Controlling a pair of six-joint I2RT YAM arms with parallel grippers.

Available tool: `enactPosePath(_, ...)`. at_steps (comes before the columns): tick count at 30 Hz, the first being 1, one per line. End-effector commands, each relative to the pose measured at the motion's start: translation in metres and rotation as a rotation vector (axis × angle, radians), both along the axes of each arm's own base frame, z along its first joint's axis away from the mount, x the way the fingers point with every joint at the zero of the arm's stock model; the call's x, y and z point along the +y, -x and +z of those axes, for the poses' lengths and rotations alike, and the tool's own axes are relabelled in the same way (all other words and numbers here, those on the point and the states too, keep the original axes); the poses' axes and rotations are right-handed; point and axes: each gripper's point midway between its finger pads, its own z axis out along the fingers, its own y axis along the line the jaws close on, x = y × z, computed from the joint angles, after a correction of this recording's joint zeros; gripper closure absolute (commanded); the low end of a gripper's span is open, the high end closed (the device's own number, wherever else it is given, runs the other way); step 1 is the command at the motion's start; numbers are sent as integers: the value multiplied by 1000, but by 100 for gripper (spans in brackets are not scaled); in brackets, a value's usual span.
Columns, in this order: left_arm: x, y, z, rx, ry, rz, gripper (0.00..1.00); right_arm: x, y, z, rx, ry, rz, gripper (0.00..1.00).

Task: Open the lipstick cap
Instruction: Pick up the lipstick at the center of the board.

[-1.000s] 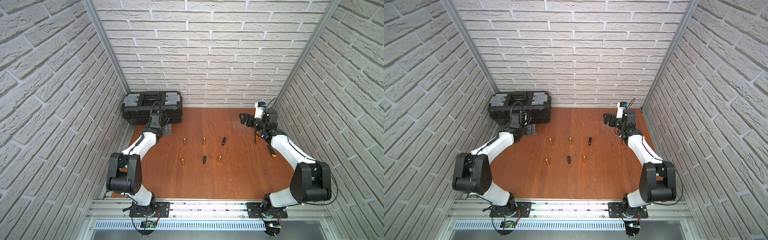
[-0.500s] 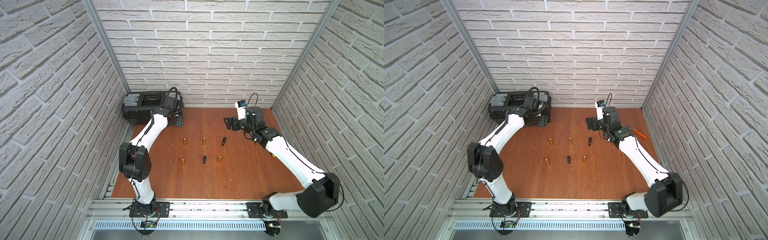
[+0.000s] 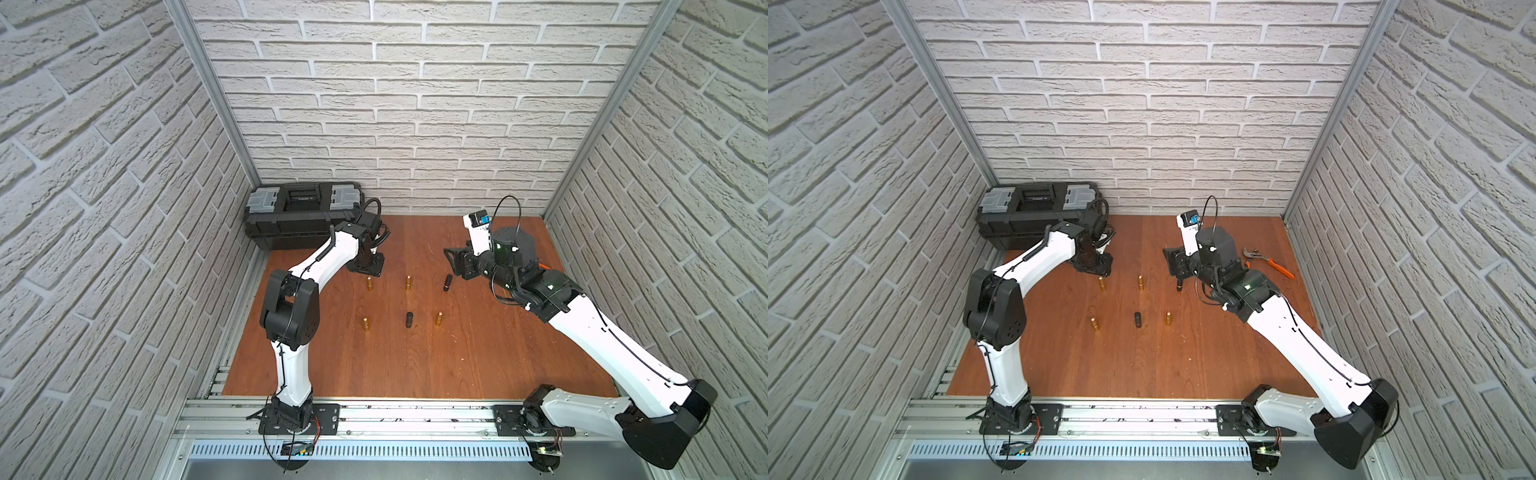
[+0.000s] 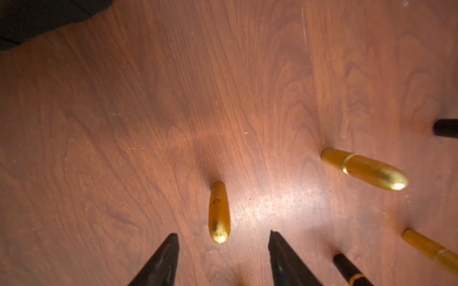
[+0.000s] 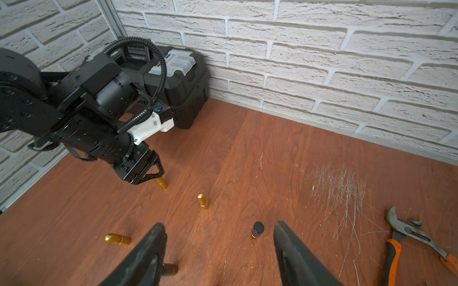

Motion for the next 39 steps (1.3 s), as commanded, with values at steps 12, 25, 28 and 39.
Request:
enactPosePath(12,4,8,-37,106,-40,16,57,28,-4,-13,14,41,36,30)
enactPosePath(25,5,7,-46,116,-52,21,70,35,-7,-23,31,54,41,30)
enactPosePath(28,6,8,-48,123,-57,20,75,36,-7,-25,35,59,42,30)
enactPosePath(39,11,10,-36,103,-69,24,94,40,-2,-30,39,99,74,32)
